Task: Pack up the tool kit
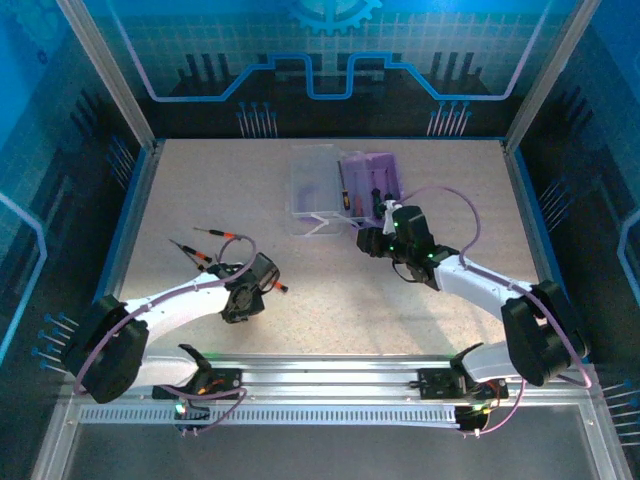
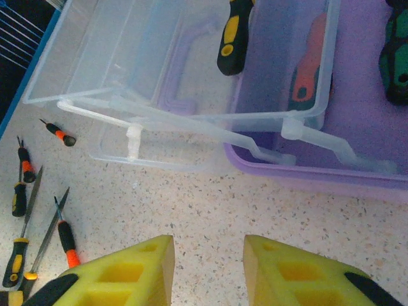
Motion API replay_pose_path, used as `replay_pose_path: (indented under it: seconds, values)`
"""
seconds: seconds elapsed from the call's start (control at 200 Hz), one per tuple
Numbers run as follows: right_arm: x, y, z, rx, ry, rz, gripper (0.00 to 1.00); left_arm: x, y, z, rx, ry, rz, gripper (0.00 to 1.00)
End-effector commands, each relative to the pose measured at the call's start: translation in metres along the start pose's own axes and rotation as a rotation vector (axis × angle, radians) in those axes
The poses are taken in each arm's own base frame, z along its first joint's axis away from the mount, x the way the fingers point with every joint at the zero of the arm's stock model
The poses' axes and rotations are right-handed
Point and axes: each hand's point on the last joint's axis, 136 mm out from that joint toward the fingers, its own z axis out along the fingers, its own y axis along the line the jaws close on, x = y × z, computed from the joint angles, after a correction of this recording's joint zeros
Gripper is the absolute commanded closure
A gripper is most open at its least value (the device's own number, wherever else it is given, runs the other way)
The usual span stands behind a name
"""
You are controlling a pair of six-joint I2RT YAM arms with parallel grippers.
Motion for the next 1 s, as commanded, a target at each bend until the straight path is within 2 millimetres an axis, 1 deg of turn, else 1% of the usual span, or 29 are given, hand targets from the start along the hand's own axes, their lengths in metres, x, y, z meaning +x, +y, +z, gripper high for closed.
replay_pose_path:
  seconds: [0.0,0.06,0.135,0.395,0.455,0.485,0.545,0.605,0.755,0.88,0.996]
  values:
    - [-0.007,0.007,0.002,-0.006,-0.020,-0.002,0.65,0.009,0.004,0.007,-0.008,0.035,-0.021,0.60]
    - [-0.007,0.007,0.001,-0.006,-0.021,-0.002,0.65,0.009,0.003,0.008,-0.002,0.032,-0.022,0.62]
    - [-0.008,0.008,0.000,-0.008,-0.023,-0.002,0.65,0.008,0.000,0.009,0.012,0.026,-0.018,0.67]
    - [-0.011,0.010,-0.005,-0.011,-0.040,-0.007,0.67,0.003,-0.006,0.010,-0.007,0.032,0.042,0.72]
    - [-0.011,0.010,-0.006,-0.009,-0.042,-0.009,0.67,0.001,-0.007,0.010,-0.018,0.029,0.053,0.77]
    - [-0.012,0.010,-0.006,-0.010,-0.044,-0.008,0.67,-0.001,-0.008,0.010,-0.021,0.023,0.056,0.80]
    - [-0.012,0.009,-0.006,-0.008,-0.042,-0.008,0.67,-0.006,-0.009,0.008,-0.029,0.008,0.060,0.81]
    - [-0.011,0.010,-0.006,-0.011,-0.042,-0.009,0.67,-0.012,-0.012,0.005,-0.030,-0.008,0.065,0.86]
    - [-0.012,0.010,-0.007,-0.012,-0.043,-0.010,0.67,-0.028,-0.018,-0.006,-0.036,-0.056,0.089,0.91]
    - [-0.012,0.010,-0.008,-0.008,-0.046,-0.012,0.67,-0.043,-0.023,-0.018,-0.040,-0.102,0.105,0.92]
    - [-0.012,0.009,-0.006,-0.006,-0.042,-0.012,0.67,-0.052,-0.023,-0.027,-0.061,-0.124,0.111,0.93]
